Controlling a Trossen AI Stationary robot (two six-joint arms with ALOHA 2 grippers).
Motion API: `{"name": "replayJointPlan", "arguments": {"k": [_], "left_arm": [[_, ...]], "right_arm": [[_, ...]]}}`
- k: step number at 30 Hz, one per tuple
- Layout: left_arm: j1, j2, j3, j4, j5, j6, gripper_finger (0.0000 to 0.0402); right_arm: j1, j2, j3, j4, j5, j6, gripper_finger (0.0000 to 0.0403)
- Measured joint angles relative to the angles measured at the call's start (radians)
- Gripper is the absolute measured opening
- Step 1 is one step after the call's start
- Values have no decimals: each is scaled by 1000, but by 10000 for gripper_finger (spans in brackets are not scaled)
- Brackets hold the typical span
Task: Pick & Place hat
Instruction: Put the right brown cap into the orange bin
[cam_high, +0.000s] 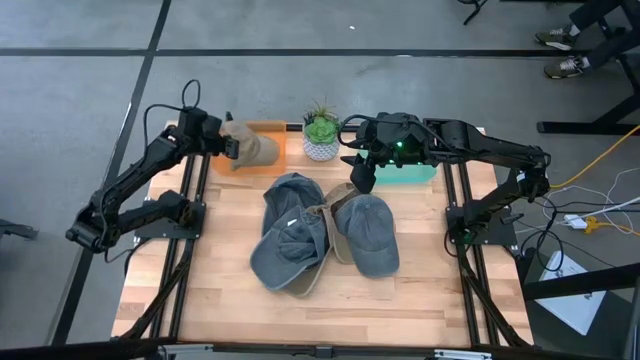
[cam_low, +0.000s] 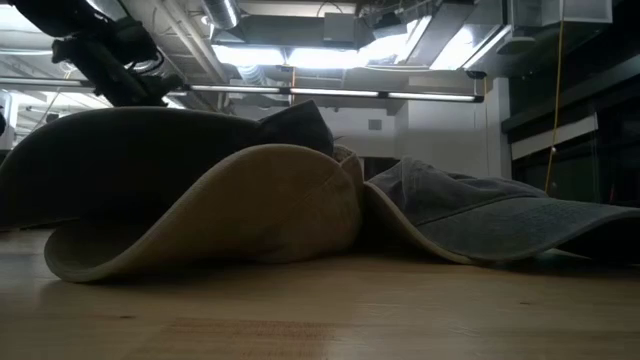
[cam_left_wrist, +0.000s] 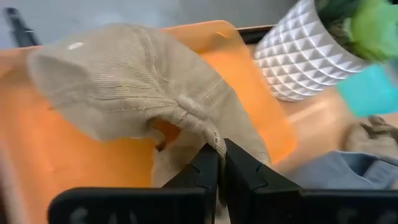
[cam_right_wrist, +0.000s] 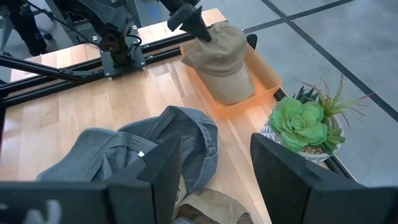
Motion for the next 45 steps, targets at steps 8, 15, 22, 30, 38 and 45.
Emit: {"name": "replayJointPlan", "arguments": {"k": [8, 15, 22, 30, 38, 45], "left_arm": [[1, -61, 34, -40, -76, 7, 41], [2, -86, 88, -56, -89, 15, 96], [2, -85, 100, -116, -64, -61, 174], [2, -85, 100, -165, -64, -45, 237], [2, -85, 100, -145, 11, -54, 245], [2, -85, 100, -148, 15, -98, 241]], "right_arm": [[0, 0, 0, 0, -1, 0, 189], [0, 0, 0, -1, -1, 0, 189], [0, 0, 0, -2, -1, 0, 189], [0, 0, 0, -33, -1, 8, 189], [0, 0, 0, -38, -1, 8, 189], [0, 0, 0, -38, -1, 8, 189]]}}
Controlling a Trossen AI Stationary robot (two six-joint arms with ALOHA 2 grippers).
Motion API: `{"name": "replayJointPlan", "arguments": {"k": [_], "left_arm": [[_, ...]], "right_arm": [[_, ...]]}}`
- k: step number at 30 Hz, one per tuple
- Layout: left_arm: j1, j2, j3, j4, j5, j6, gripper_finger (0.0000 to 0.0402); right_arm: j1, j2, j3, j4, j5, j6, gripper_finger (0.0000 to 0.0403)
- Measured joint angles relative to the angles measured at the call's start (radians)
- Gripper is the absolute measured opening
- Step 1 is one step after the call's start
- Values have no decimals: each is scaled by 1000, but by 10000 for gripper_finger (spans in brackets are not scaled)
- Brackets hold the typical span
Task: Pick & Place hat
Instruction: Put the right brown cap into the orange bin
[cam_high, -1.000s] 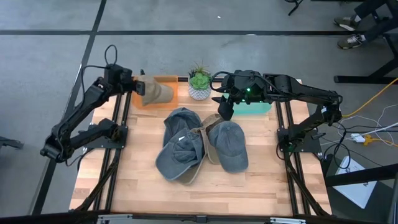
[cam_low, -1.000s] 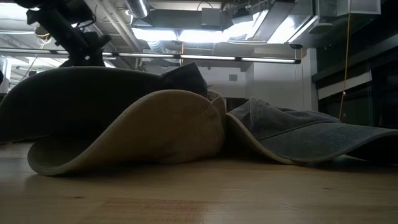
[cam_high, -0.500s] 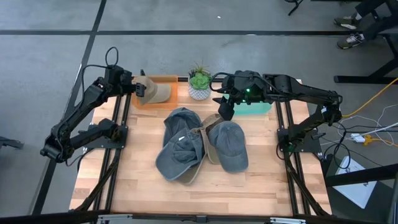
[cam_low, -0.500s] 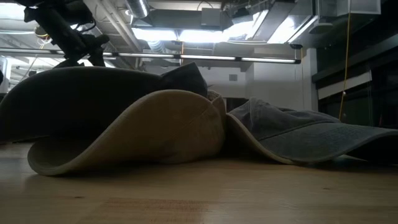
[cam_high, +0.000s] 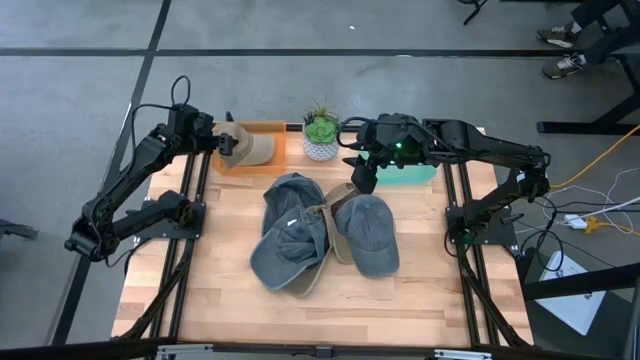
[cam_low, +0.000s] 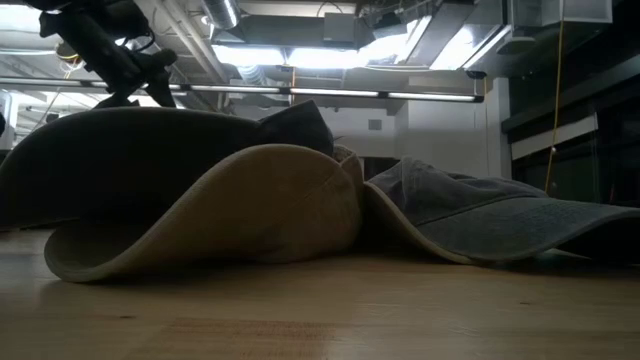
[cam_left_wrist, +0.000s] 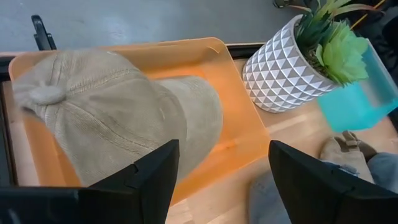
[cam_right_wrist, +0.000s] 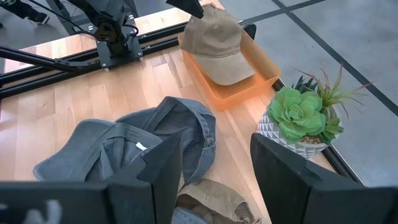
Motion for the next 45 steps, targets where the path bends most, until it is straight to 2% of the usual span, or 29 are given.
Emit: {"name": "replayJointPlan", "arguments": {"k": [11, 15, 20, 25, 30, 35, 40, 45], "left_arm": [[-2, 0, 0, 12, 80, -41, 239], [-21, 0, 0, -23, 89, -8, 213], [-74, 12, 0, -114, 4, 72, 146], [-142, 47, 0, -138, -49, 138, 72], [-205, 105, 0, -154, -174, 194, 10], [-245, 179, 0, -203, -281, 220, 6], [-264, 263, 0, -200, -305, 221, 2], [-266, 347, 0, -208, -376, 197, 5]], "right_arm": [[0, 0, 0, 0, 0, 0, 189], [0, 0, 0, 0, 0, 0, 189], [0, 0, 0, 0, 0, 0, 189], [0, 0, 0, 0, 0, 0, 189], [0, 0, 0, 1, 1, 11, 189], [0, 0, 0, 1, 1, 22, 189], [0, 0, 0, 1, 1, 22, 189], [0, 0, 0, 1, 1, 22, 189]]}}
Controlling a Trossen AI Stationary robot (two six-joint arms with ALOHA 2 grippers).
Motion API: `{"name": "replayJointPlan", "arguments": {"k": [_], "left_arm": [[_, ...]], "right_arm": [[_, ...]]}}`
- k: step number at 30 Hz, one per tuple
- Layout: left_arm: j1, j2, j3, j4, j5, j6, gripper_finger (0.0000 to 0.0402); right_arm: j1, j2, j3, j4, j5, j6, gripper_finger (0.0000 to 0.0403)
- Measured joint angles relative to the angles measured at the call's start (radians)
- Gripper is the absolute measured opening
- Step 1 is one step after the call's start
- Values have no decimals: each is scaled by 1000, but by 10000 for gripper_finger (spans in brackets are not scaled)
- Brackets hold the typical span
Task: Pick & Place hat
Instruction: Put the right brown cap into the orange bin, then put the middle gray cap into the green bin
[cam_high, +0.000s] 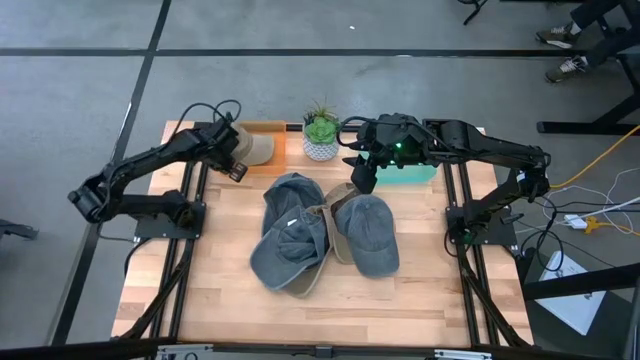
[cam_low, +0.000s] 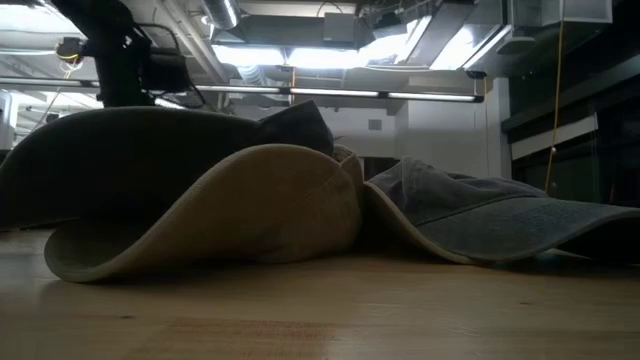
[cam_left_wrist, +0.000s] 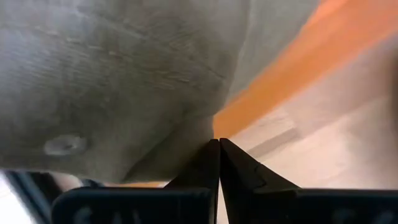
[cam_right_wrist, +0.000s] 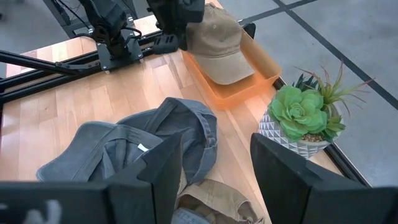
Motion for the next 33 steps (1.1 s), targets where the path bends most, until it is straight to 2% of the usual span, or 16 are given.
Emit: {"name": "replayJointPlan", "arguments": {"k": [7, 10, 13, 21, 26, 28, 31, 33], "left_arm": [[2, 36, 3, 12, -49, -22, 5], [3, 10, 0, 16, -43, -22, 4], [3, -30, 17, 18, 5, 10, 2], [2, -114, 99, 53, 274, 73, 18], [-42, -168, 104, 185, 598, 201, 49], [-84, -184, 104, 240, 690, 228, 67], [-162, -201, 104, 304, 767, 273, 98], [-223, -205, 105, 339, 773, 309, 118]], "right_arm": [[0, 0, 0, 0, 32, -17, 189], [0, 0, 0, 0, 52, -18, 189], [0, 0, 0, 0, 52, -19, 189], [0, 0, 0, 0, 2, -1, 189], [6, 4, 0, -4, -11, 54, 189], [9, 11, 0, -8, -12, 58, 189], [23, 19, 0, -14, -20, 79, 189], [37, 28, 0, -19, -23, 86, 189]]}}
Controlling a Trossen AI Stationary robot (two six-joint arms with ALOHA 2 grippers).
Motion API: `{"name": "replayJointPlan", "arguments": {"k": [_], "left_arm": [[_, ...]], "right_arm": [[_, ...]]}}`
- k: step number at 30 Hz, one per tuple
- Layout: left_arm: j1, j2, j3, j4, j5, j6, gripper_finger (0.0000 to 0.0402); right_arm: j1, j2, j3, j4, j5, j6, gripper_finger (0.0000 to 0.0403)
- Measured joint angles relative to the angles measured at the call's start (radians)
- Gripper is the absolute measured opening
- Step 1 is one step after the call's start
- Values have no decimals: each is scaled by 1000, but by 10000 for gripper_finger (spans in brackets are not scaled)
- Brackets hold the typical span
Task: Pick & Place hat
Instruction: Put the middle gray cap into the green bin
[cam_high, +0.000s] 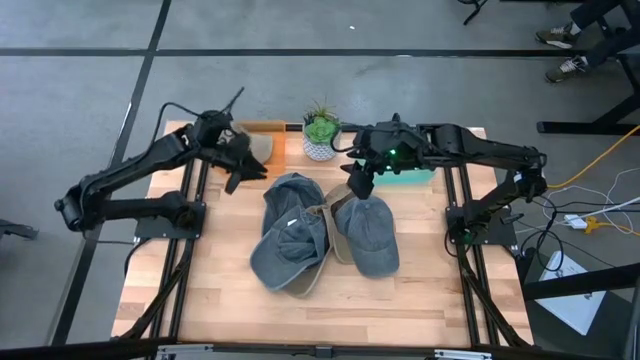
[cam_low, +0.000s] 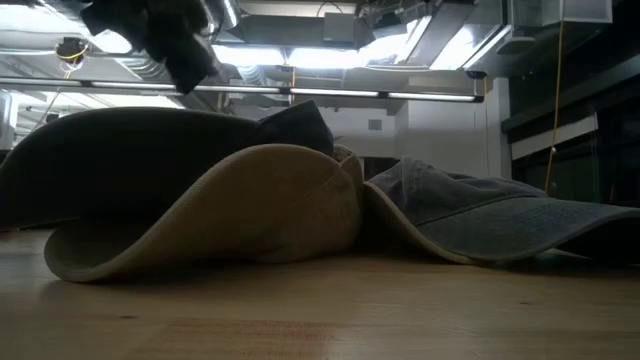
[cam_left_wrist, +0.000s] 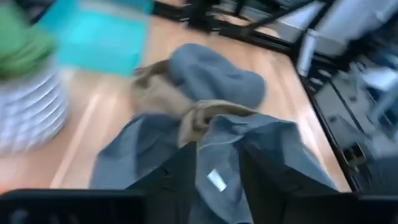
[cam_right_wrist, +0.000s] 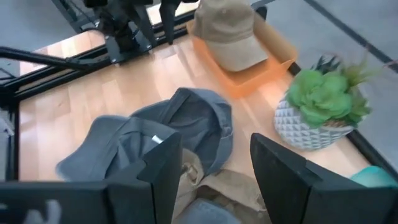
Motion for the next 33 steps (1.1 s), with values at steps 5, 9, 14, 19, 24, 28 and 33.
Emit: {"name": "replayJointPlan", "arguments": {"k": [5, 9, 14, 19, 24, 28, 33], "left_arm": [[-165, 19, 0, 66, -28, 136, 162], [-290, 54, 0, 110, -197, 242, 184], [-411, 121, 0, 175, -386, 334, 191], [-512, 205, 0, 220, -521, 397, 182], [-601, 295, 0, 259, -583, 405, 170], [-673, 367, 0, 324, -666, 394, 166], [-751, 438, 0, 430, -774, 350, 164]], "right_arm": [[48, 13, 0, -45, -40, 2, 189], [103, 18, -8, -111, -39, -32, 189], [156, 10, -94, -132, -15, -66, 189], [178, -5, -188, -128, -14, -55, 189], [195, -15, -248, -123, -41, -51, 189], [226, -41, -294, -126, -64, -52, 189], [266, -110, -385, -121, -57, -34, 189]]}}
